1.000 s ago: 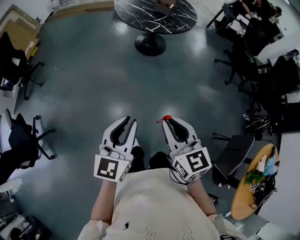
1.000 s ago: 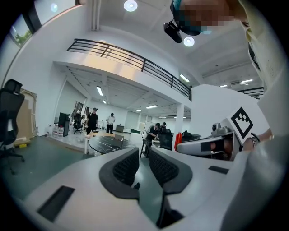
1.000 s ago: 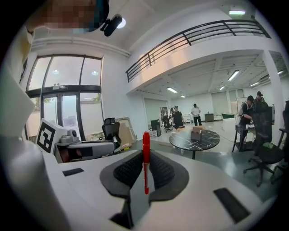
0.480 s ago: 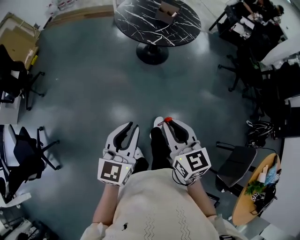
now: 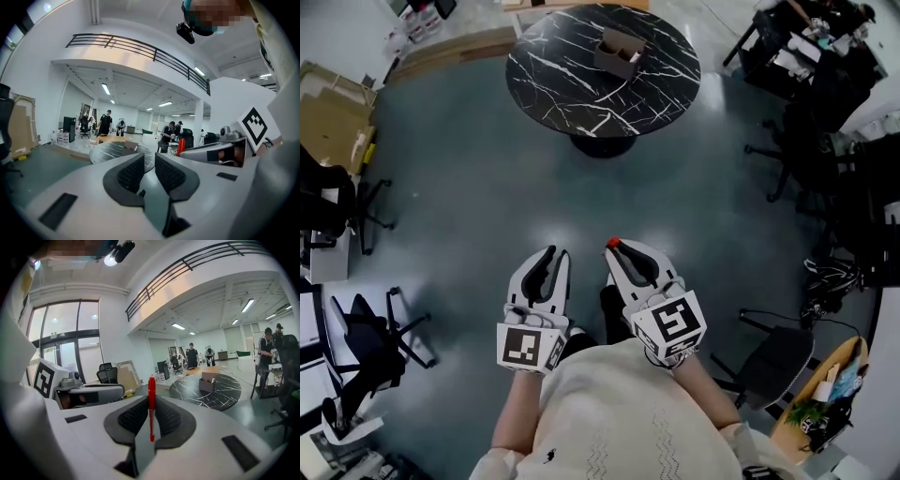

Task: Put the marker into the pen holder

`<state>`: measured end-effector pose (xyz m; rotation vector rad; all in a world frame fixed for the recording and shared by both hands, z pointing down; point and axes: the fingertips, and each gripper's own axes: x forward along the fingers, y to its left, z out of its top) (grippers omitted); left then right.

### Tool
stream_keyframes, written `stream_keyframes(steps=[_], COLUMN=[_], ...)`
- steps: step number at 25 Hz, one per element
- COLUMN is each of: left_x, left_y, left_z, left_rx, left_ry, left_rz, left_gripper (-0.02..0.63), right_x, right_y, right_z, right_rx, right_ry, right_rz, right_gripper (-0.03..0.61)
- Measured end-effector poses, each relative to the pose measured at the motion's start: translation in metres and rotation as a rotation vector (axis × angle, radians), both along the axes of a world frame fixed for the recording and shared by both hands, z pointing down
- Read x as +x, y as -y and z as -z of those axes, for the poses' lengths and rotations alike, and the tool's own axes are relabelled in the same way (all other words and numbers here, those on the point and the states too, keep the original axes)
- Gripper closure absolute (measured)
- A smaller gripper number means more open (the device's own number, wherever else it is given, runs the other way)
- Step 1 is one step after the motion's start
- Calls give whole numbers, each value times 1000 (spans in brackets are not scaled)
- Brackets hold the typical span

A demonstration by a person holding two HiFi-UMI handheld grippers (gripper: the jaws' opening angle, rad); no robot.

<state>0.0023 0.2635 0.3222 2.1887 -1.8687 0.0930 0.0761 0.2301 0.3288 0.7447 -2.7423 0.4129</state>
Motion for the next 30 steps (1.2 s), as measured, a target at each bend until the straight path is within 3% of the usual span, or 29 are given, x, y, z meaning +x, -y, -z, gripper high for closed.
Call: stream_keyframes(steps=[8,16,30], left_x=[3,-32,-131], left_y=[88,165,373], left_z=[3,-2,-18], left_rx=[-3,-14,-35], left_ry=[8,-5,-58], left_rz=[29,18,-284], left_gripper=[534,534,534], right_x=[-16,-41,-142], right_y=[98,171,353], right_z=[3,-3,-13], right_rx=[0,-16,-40], right_ry=[7,-1,-51], right_rz=[53,26,-236], right_gripper=[523,523,523])
